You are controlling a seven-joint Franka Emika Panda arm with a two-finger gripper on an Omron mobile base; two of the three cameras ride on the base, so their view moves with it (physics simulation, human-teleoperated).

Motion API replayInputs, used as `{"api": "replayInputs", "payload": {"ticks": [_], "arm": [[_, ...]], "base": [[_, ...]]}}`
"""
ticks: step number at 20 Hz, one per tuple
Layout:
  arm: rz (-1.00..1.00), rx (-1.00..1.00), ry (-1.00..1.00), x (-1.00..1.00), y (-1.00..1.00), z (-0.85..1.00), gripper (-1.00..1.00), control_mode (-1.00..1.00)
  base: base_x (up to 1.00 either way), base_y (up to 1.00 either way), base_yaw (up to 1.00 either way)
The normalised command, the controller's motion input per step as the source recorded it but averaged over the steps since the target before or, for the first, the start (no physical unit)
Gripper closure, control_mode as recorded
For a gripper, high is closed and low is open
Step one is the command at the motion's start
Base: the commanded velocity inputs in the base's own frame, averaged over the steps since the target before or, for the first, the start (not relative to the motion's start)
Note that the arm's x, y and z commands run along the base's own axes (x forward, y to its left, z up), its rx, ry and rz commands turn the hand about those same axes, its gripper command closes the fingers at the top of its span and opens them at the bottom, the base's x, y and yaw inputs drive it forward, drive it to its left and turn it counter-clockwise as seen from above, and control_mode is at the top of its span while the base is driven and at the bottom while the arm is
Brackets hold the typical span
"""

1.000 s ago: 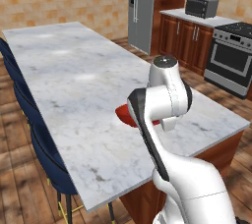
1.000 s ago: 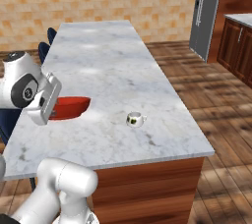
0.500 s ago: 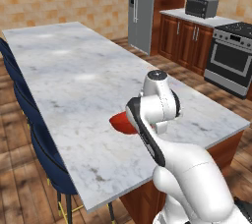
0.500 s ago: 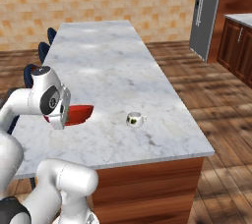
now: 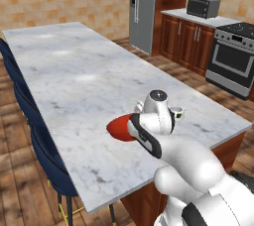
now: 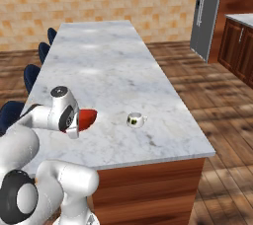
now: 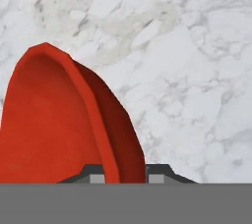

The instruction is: Clear the mugs and bowl far away from the sink.

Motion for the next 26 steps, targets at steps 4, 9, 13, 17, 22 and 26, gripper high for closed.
{"api": "replayInputs", "payload": {"ticks": [4,9,13,17,22,26], "arm": [[0.08,0.02,-0.07,0.63,0.0,-0.71,1.0,-1.0],[0.01,0.02,0.0,0.77,0.0,-0.63,1.0,-1.0],[0.0,0.02,0.0,0.74,0.21,-0.49,-1.0,-1.0],[0.0,0.0,0.0,0.21,0.04,0.12,-1.0,-1.0],[0.0,0.0,0.0,0.06,0.0,0.16,-1.0,-1.0],[-0.01,0.0,0.0,0.0,0.0,0.62,-1.0,-1.0]], "base": [[0.0,0.0,0.0],[0.0,0.0,0.0],[0.0,0.0,0.0],[0.0,0.0,0.0],[0.0,0.0,0.0],[0.0,0.0,0.0]]}}
